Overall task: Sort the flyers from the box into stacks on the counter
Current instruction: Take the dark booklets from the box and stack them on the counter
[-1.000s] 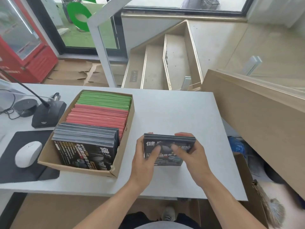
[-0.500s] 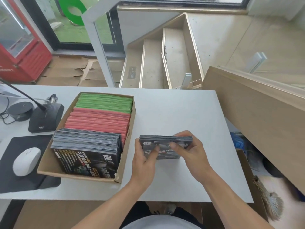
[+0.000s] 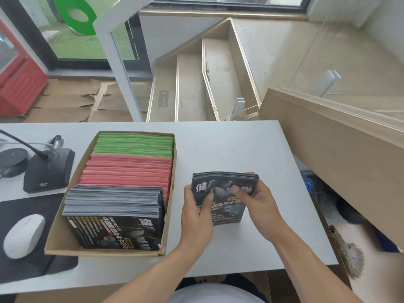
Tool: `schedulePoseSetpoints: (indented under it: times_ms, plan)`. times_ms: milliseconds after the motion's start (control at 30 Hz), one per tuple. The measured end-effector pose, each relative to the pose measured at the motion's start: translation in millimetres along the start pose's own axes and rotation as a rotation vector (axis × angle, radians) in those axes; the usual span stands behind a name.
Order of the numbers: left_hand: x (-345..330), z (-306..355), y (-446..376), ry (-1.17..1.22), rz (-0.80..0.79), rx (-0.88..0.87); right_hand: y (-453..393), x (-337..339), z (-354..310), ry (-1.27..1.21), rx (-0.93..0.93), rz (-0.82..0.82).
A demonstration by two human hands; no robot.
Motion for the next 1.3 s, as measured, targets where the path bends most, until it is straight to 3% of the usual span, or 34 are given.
schedulePoseSetpoints:
  times_ms: [167, 267, 367, 500, 633, 833, 1067, 1300]
  plan:
    - [-11, 7, -22, 0.016, 0.049, 0.185, -11, 14, 6, 0.13, -0.171, -0.03]
    - [-30, 16, -43, 0.057, 0.092, 0.314, -12, 35, 24, 0.347, -0.241, 0.053]
    - [-54, 21, -69, 0.032, 0.063, 0.394, -19, 52, 26, 0.397, -0.194, 0.156]
    - [-82, 16, -102, -0.011, 0.013, 0.411, -52, 81, 21, 0.41, -0.199, 0.296]
    - [-116, 0, -115, -0.066, -0.15, 0.47, -101, 113, 15, 0.432, -0.231, 0.364]
    - [-155, -4, -139, -0.023, -0.297, 0.467, -162, 153, 17, 0.741, -0.295, 0.403]
    - [-197, 4, -162, 0.049, -0.401, 0.514, -188, 177, 9, 0.869, -0.284, 0.538]
    - [-219, 16, -187, -0.045, -0.411, 0.511, -208, 189, 5, 1.174, -0.393, 0.514]
Point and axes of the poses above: each hand's wrist, its own y-axis away from the middle knuckle, its own x-axis out of the back of the hand, z = x × y, the point moved 3 cm from there along -y, towards the middle knuckle, and after that the axes turned 4 degrees about -y, right-handed, at the moved point
